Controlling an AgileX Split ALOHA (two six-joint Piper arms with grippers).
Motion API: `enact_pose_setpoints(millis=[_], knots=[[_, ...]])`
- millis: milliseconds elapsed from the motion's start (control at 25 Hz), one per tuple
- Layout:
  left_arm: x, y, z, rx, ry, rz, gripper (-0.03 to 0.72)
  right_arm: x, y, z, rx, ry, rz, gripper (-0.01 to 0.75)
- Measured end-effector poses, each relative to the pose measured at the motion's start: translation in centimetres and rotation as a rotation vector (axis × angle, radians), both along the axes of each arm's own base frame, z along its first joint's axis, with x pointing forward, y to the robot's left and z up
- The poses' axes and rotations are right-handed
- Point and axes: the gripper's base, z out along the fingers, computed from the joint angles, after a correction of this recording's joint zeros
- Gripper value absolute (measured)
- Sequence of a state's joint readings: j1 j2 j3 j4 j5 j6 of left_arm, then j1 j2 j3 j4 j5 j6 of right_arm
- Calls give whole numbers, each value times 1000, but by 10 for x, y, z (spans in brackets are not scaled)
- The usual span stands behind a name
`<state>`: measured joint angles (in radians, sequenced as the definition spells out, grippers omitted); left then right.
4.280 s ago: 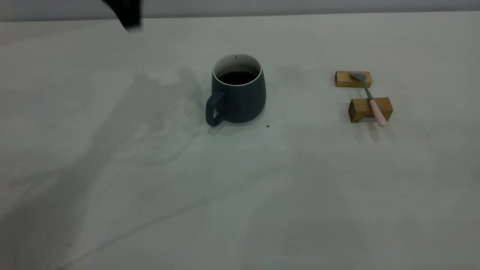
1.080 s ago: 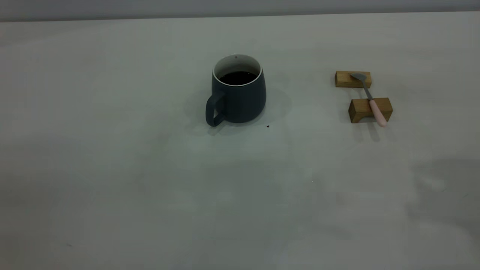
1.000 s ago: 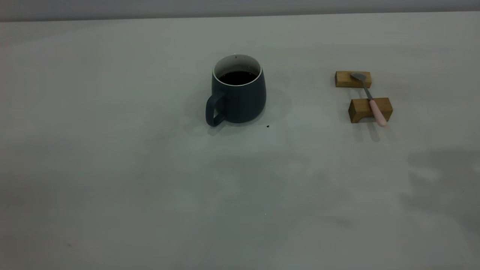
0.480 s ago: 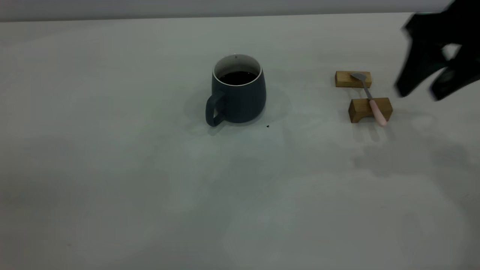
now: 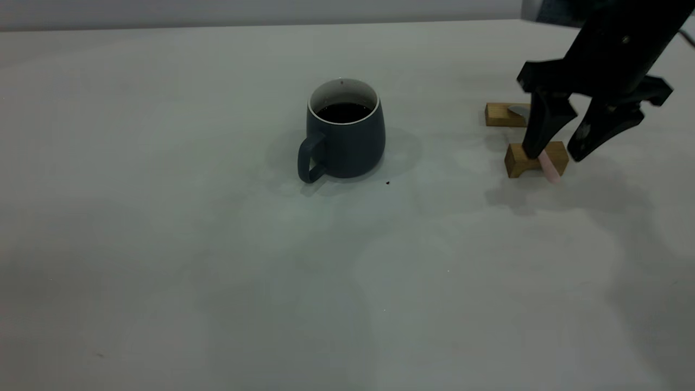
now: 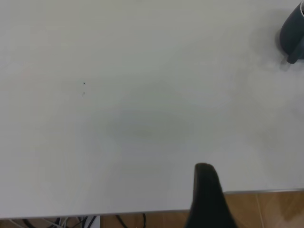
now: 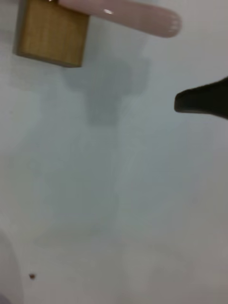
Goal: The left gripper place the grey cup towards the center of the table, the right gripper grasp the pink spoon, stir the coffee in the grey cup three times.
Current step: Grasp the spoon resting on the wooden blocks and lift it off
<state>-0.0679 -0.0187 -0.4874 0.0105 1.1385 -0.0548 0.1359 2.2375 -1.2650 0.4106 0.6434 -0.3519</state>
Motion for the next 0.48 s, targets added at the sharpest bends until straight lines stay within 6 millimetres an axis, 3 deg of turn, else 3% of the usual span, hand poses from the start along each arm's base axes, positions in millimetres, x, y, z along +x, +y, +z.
enact_pose_setpoints(millis=[200, 480], knots=[[0, 0, 0, 0, 0, 0, 569, 5, -1, -20, -23, 33, 23, 566], [0, 0, 0, 0, 0, 0, 569, 6, -2, -31, -38, 38, 30, 566]])
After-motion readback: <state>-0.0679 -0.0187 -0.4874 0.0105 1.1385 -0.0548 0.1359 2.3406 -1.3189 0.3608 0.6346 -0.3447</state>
